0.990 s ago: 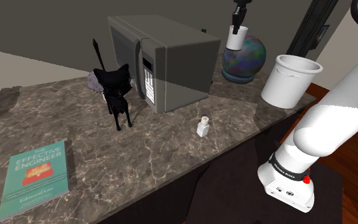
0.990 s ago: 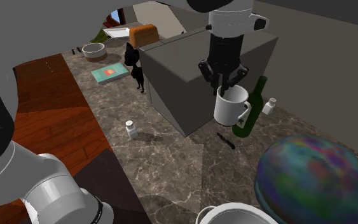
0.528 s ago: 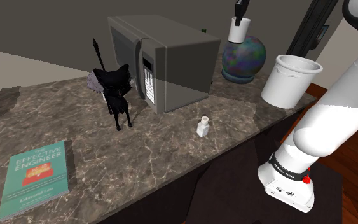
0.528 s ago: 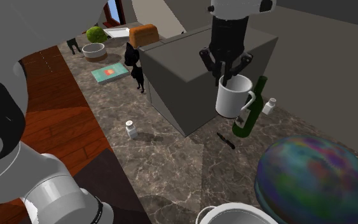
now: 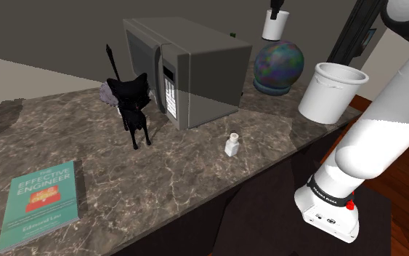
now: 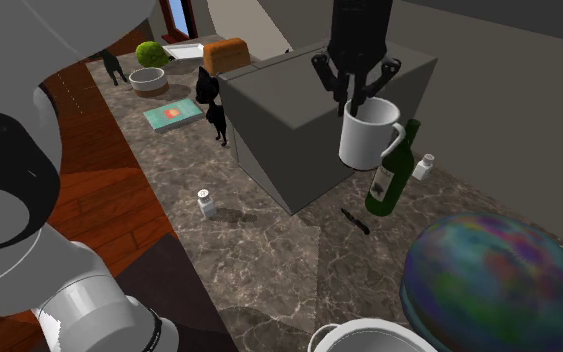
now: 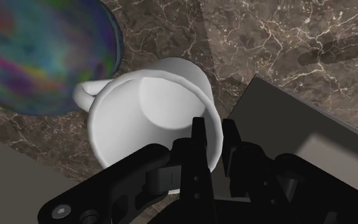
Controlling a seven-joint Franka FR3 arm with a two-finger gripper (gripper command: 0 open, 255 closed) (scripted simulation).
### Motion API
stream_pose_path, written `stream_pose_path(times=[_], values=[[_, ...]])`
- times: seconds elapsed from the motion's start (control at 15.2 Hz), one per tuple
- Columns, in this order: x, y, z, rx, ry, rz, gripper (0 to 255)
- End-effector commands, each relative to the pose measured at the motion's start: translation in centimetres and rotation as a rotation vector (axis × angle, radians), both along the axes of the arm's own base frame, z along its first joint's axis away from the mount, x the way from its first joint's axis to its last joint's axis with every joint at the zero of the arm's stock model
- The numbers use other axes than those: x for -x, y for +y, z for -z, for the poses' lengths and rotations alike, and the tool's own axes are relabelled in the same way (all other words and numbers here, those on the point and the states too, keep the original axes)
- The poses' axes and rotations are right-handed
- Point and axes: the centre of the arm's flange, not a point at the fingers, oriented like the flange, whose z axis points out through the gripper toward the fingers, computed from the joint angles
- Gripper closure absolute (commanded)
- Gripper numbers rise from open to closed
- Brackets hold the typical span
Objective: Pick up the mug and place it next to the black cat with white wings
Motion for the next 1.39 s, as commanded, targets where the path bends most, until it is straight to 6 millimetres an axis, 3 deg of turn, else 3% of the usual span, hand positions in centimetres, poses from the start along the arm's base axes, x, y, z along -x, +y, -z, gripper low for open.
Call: stream_pose_path(times=[0.0, 1.32], values=[[-0.1, 2.0, -0.3, 0.000, 0.000, 0.001, 255], [-0.6, 28.4, -0.3, 0.000, 0.000, 0.001, 255]])
